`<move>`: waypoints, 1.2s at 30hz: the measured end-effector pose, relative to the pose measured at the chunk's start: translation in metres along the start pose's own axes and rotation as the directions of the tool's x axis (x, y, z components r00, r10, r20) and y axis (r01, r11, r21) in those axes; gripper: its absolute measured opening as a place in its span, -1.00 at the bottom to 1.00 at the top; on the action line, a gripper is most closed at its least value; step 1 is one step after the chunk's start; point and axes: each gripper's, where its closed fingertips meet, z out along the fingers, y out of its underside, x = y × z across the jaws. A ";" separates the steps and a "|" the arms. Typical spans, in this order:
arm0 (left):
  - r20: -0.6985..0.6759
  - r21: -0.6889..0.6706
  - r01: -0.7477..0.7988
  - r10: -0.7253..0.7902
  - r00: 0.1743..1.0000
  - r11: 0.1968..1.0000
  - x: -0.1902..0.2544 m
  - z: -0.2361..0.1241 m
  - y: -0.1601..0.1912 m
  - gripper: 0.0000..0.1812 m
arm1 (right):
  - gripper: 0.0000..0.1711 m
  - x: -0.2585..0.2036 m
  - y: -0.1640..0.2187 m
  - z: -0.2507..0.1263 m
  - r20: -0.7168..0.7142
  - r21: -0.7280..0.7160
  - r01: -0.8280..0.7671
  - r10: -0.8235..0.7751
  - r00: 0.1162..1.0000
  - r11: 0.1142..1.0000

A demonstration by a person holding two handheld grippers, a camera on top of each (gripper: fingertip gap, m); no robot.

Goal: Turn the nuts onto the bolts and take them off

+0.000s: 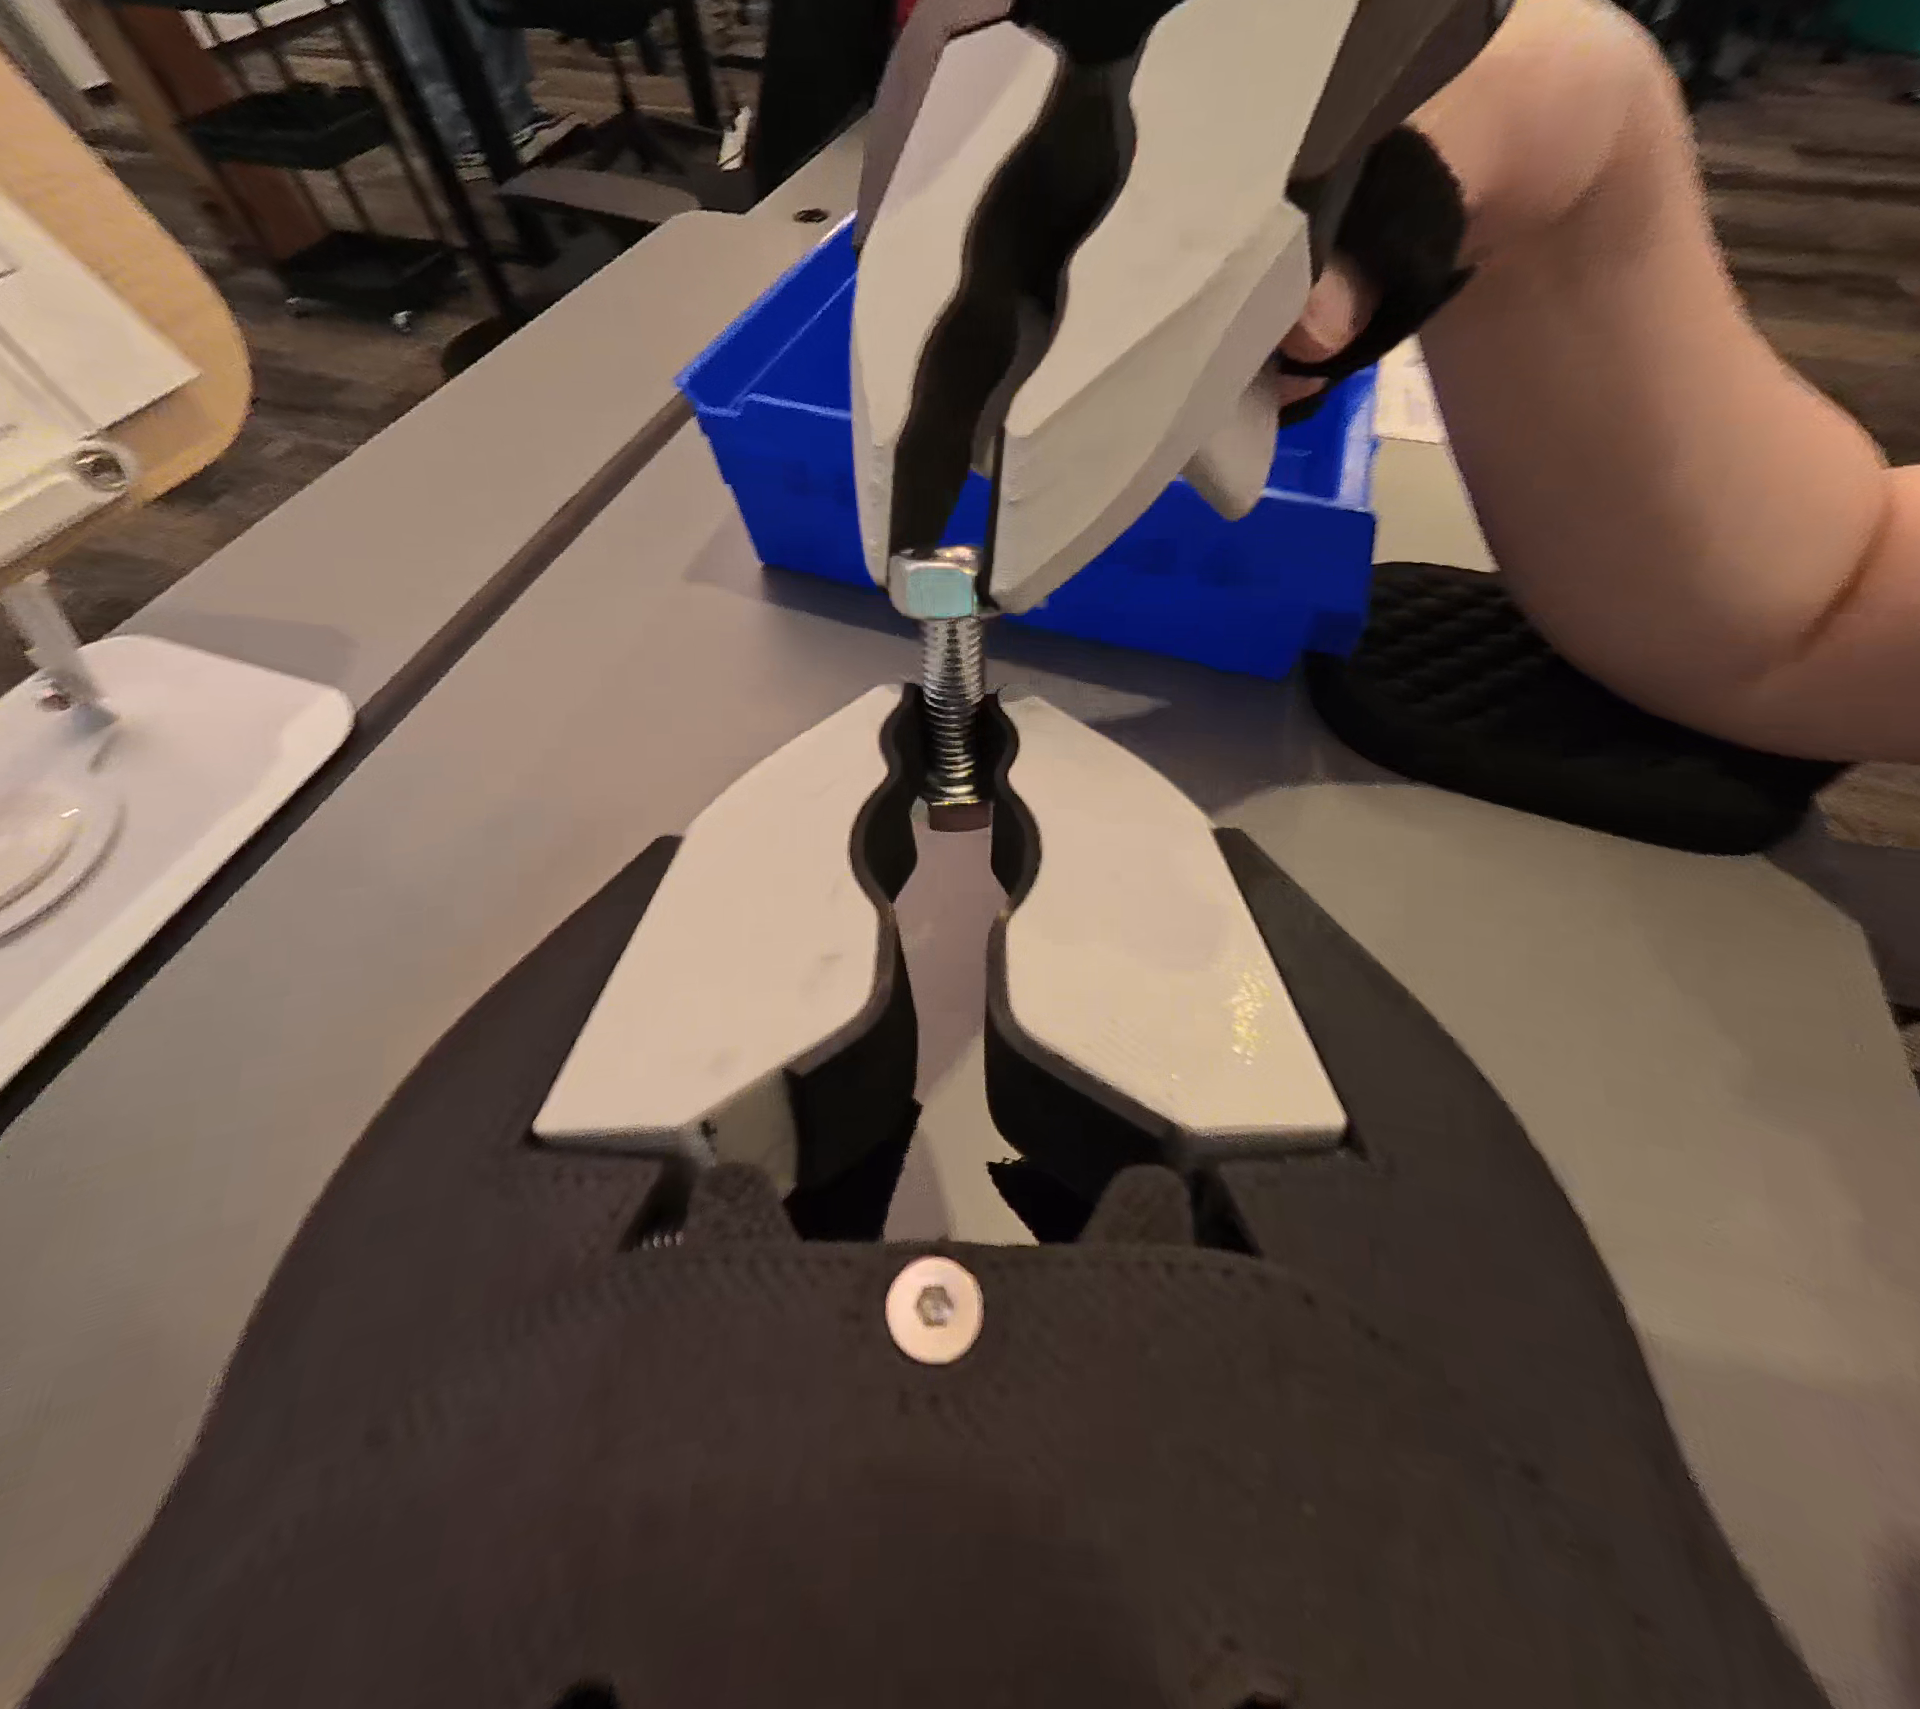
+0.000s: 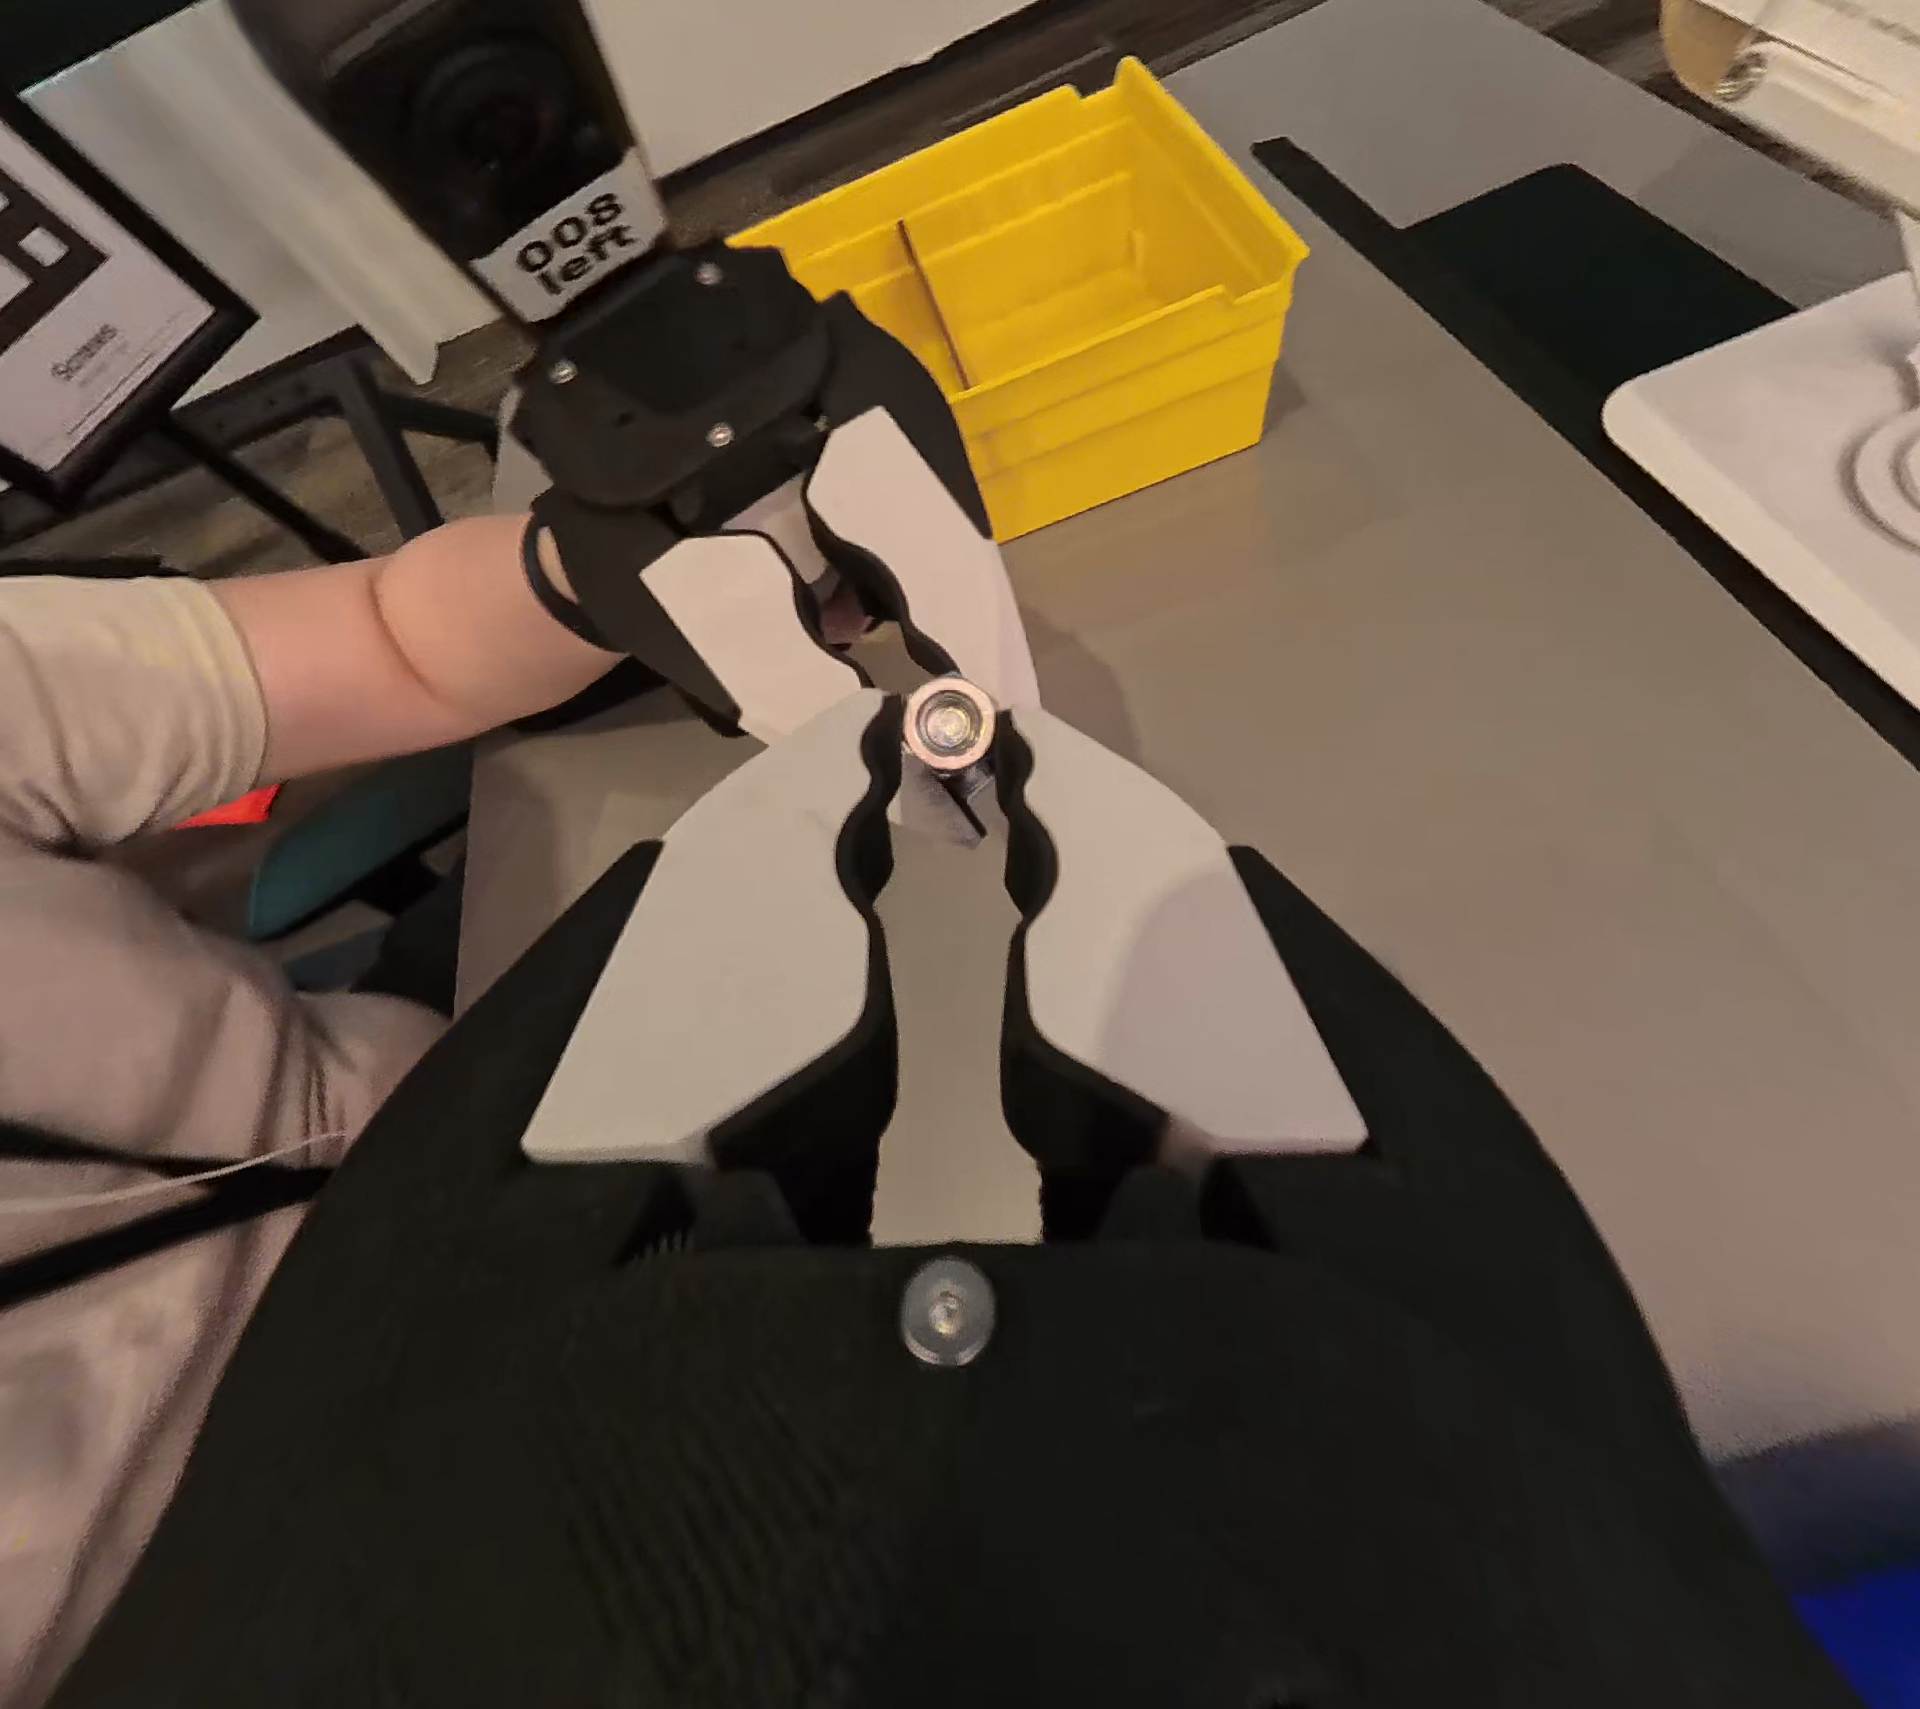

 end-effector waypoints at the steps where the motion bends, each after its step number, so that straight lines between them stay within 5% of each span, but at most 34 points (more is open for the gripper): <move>1: 0.033 -0.023 -0.019 0.020 0.999 1.000 -0.003 0.000 0.002 -0.90 | -0.79 0.002 0.001 0.002 -0.023 -0.006 -0.006 0.006 1.000 1.000; 5: 0.121 -0.083 -0.087 0.096 0.988 0.993 -0.010 0.000 0.007 -0.90 | -0.79 0.005 0.002 0.005 -0.072 -0.018 -0.023 0.022 0.997 1.000; 17: 0.079 -0.020 -0.002 0.004 0.997 1.000 -0.010 -0.006 -0.003 -0.90 | -0.79 0.001 -0.009 0.005 -0.059 0.050 0.013 -0.010 0.998 0.999; 27: 0.212 -0.155 -0.179 0.210 0.954 0.972 -0.018 -0.003 0.008 -0.90 | -0.79 0.007 0.003 0.006 -0.100 -0.025 -0.030 0.028 0.995 0.999; 36: 0.135 -0.117 -0.153 0.168 0.976 0.981 -0.010 -0.002 0.007 -0.90 | -0.79 0.002 0.003 0.004 -0.070 -0.032 0.039 -0.041 0.997 0.999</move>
